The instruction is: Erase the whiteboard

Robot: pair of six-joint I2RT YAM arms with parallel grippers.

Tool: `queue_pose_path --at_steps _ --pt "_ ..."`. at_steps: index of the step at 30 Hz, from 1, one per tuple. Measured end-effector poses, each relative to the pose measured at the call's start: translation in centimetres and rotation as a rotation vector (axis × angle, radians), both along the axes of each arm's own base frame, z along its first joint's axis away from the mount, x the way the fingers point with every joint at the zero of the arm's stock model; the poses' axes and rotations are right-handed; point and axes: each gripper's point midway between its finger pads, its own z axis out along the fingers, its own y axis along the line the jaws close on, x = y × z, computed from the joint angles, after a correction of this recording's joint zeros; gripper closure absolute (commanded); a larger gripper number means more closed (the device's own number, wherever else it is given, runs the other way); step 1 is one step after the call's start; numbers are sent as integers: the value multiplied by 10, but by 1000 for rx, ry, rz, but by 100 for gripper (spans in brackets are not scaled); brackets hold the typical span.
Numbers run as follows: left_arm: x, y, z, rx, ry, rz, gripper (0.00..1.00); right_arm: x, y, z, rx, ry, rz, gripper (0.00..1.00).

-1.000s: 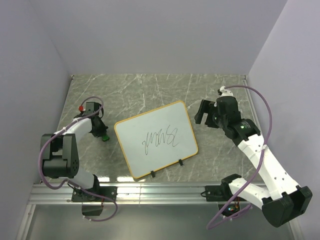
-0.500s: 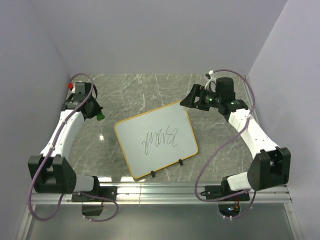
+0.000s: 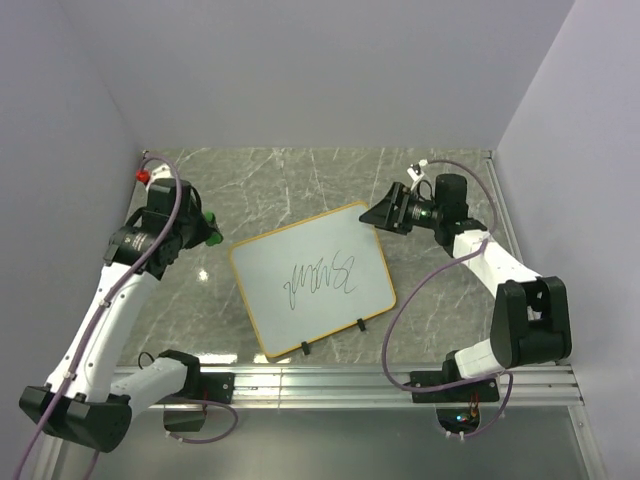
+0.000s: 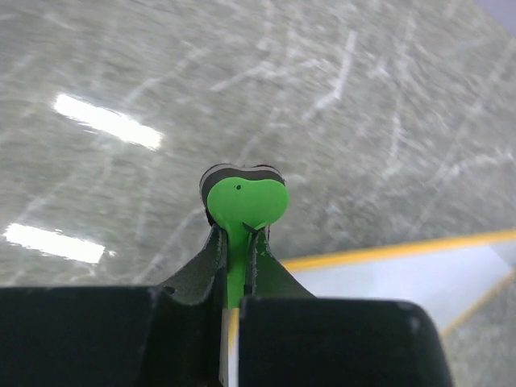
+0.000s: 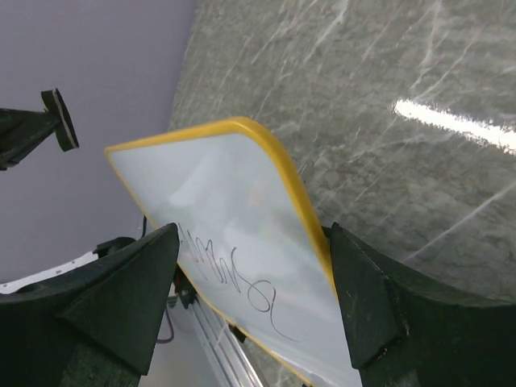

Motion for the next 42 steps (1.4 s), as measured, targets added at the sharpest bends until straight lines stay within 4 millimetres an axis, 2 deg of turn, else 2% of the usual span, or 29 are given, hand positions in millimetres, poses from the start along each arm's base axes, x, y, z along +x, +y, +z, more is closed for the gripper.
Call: queue_pose_path --at_steps 2,6,7,9,10,13,17,22,25,27,31,36,42 --pt "-4 -14 2 -16 -7 -31 100 -3 0 -8 17 12 -2 21" --pt "-13 -44 -4 -30 23 -100 100 -7 1 -17 42 26 -10 32" --pt "-16 -53 -6 -31 33 -124 100 -6 2 -15 49 21 -11 38" --pt "-20 -70 -7 -33 47 -164 100 -4 4 -11 68 11 -5 44" --pt "-21 -81 -8 -34 49 -186 100 -3 5 -9 74 4 -1 54" --pt "-26 -113 -13 -36 61 -257 100 -3 7 -7 90 3 4 66" --pt "-37 -161 -37 -3 120 -356 100 -6 9 -10 92 6 12 69" --pt "-40 -208 -70 46 183 -441 100 -15 9 -26 84 39 14 80" --pt "-36 -232 -79 54 188 -471 100 -23 12 -34 79 59 30 95" --pt "-33 -250 -84 57 187 -494 100 -26 15 -37 77 71 37 100" --pt "-32 -284 -97 87 184 -536 100 -26 14 -40 65 74 30 100" --pt "-45 -304 -113 122 174 -572 100 -24 10 -49 30 81 5 100" --pt "-50 -301 -121 81 143 -524 100 -25 8 -54 4 88 1 100"
